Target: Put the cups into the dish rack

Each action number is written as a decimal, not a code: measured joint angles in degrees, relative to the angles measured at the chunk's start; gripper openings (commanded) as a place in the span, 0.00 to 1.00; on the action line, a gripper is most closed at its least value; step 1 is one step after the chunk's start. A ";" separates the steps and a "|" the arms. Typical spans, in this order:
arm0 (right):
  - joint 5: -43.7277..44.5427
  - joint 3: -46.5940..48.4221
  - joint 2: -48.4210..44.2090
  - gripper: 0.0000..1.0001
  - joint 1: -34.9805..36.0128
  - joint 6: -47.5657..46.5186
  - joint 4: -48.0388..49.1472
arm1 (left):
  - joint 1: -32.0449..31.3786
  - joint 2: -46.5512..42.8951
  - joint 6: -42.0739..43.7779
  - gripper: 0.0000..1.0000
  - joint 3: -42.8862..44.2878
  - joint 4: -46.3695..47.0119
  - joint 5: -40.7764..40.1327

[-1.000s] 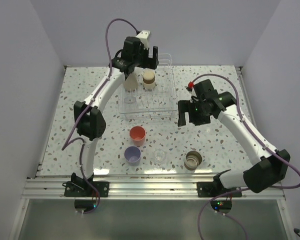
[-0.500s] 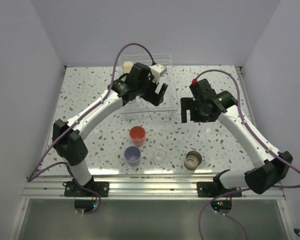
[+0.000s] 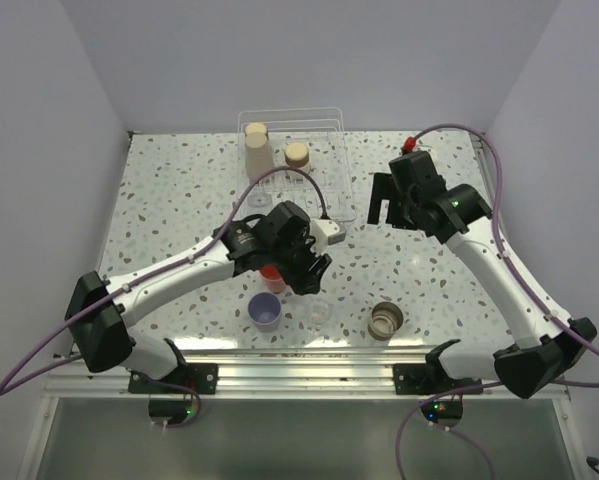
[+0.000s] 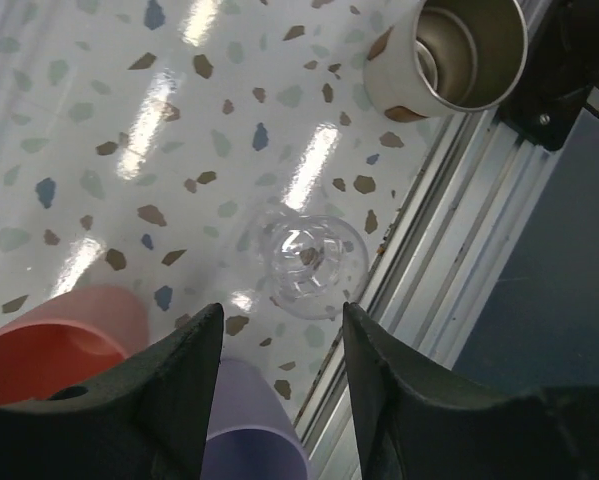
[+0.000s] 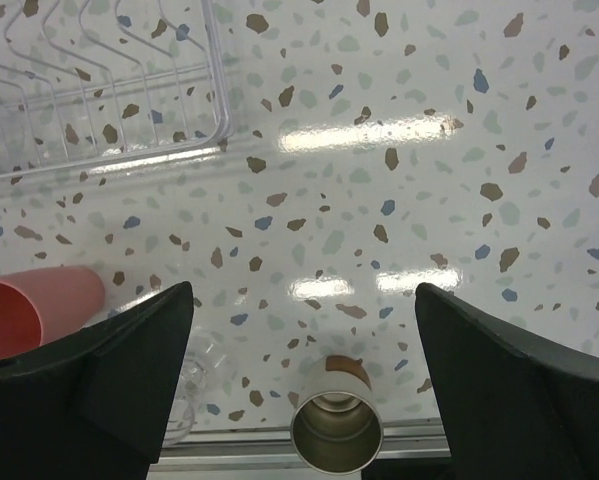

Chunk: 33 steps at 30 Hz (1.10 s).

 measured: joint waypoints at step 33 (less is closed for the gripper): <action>-1.95 -12.44 -7.48 0.98 -0.24 -0.63 1.57 | -15.26 16.55 -3.91 0.32 -1.49 1.49 -3.54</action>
